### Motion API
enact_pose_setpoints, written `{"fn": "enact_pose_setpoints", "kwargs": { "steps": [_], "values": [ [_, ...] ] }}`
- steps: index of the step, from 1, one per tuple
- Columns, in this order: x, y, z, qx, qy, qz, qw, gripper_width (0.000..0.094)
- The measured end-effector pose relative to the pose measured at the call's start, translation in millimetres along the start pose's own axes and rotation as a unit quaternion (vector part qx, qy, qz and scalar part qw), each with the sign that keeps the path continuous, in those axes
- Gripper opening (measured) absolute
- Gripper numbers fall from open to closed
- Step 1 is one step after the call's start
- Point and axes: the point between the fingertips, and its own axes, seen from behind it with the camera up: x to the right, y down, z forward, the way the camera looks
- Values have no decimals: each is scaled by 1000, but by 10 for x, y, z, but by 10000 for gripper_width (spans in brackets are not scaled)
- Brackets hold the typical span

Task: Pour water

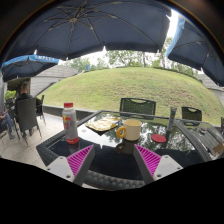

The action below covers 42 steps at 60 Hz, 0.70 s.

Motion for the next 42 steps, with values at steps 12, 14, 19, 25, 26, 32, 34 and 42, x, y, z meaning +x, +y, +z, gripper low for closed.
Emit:
{"fn": "enact_pose_setpoints", "kwargs": {
  "steps": [12, 14, 19, 25, 26, 32, 34, 42],
  "values": [
    [-54, -15, 79, 11, -12, -3, 1000, 841],
    [-121, -17, 112, 9, -19, 1, 1000, 836],
    [-438, -75, 268, 8, -49, 3, 999, 835],
    [-929, -179, 420, 16, -91, -6, 996, 832],
    [-996, -194, 400, 18, -97, -7, 995, 833],
    [-1427, -362, 695, 29, -121, -8, 992, 835],
    [-1535, -427, 799, 34, -125, -6, 992, 835],
    [-1778, -632, 1352, 47, -104, 12, 993, 837]
  ]
}}
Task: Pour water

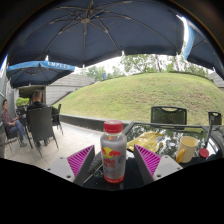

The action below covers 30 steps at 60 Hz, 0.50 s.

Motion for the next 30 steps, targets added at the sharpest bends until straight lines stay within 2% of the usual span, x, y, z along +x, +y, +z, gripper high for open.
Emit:
{"fn": "enact_pose_setpoints", "kwargs": {
  "steps": [7, 11, 13, 15, 19, 26, 30],
  "values": [
    [55, -45, 426, 11, 42, 4, 999, 829],
    [31, 34, 590, 4, 51, 7, 999, 799],
    [3, 95, 637, -3, 50, 9, 999, 706],
    [13, 119, 665, -3, 54, 8, 999, 543],
    [33, 67, 563, 13, 68, 5, 998, 525],
    [58, 65, 575, 25, 72, 10, 997, 390],
    [54, 41, 595, 29, 71, 14, 997, 354]
  ]
}}
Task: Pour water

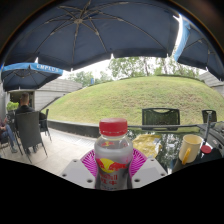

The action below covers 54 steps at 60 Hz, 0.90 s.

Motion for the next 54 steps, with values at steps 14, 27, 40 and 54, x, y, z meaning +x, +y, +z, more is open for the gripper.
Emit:
{"fn": "enact_pose_setpoints", "kwargs": {
  "steps": [14, 27, 40, 54],
  "values": [
    [315, -643, 81, 46, -36, 180, 982, 352],
    [1262, -984, 181, 67, -39, 500, 863, 356],
    [1749, -742, 350, 38, -61, 711, 700, 366],
    [1793, -643, 426, 0, -93, 815, 573, 369]
  ]
}}
